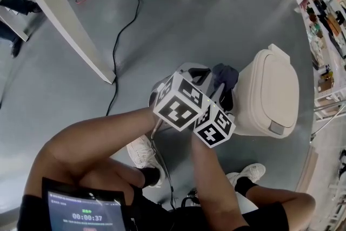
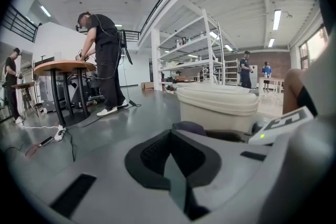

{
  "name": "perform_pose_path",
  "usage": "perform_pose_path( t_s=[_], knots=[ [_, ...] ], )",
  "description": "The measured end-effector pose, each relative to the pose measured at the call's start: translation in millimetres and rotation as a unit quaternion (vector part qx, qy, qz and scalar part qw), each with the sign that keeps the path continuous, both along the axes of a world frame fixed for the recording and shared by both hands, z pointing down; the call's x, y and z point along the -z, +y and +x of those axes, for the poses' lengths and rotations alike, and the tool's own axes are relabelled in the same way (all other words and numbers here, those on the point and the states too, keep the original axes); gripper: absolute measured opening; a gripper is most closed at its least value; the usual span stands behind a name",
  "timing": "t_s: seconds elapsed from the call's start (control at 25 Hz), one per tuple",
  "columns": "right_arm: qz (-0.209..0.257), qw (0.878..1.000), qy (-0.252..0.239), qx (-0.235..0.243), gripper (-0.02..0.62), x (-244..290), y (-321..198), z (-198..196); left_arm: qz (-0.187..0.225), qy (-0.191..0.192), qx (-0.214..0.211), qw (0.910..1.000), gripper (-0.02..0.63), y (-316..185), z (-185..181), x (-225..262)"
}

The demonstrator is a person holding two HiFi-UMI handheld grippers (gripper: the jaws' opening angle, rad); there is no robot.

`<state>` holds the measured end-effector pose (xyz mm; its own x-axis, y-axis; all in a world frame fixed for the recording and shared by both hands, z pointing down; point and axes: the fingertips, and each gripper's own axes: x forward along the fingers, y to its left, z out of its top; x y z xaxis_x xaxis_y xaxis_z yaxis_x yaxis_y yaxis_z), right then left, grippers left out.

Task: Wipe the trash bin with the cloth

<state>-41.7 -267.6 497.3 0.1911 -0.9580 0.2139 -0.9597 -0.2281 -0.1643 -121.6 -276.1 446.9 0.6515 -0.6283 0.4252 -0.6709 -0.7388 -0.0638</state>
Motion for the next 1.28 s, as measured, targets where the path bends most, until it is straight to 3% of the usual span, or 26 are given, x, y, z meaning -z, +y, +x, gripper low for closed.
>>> perform_pose_path(
  t_s=[0.12,0.4,0.6,1.0,1.28],
  knots=[
    [0.025,1.0,-0.004,-0.009,0.069,26,-8,5,0.005,0.005,0.005,1.0,0.002,-2,-3,3],
    [0.022,0.999,-0.01,-0.041,0.069,36,-20,26,0.023,0.032,0.021,0.999,0.002,-9,-10,14],
    [0.002,0.998,-0.014,-0.056,0.069,17,-25,34,0.01,0.051,0.031,0.9982,0.002,-8,-16,15],
    [-0.059,0.996,0.002,-0.07,0.069,-45,-42,27,0.013,0.034,0.002,0.9993,0.002,-4,-21,0],
    [-0.12,0.99,0.019,-0.065,0.069,-95,-40,34,-0.006,0.035,0.012,0.9993,0.002,-4,-22,-4]
  ],
)
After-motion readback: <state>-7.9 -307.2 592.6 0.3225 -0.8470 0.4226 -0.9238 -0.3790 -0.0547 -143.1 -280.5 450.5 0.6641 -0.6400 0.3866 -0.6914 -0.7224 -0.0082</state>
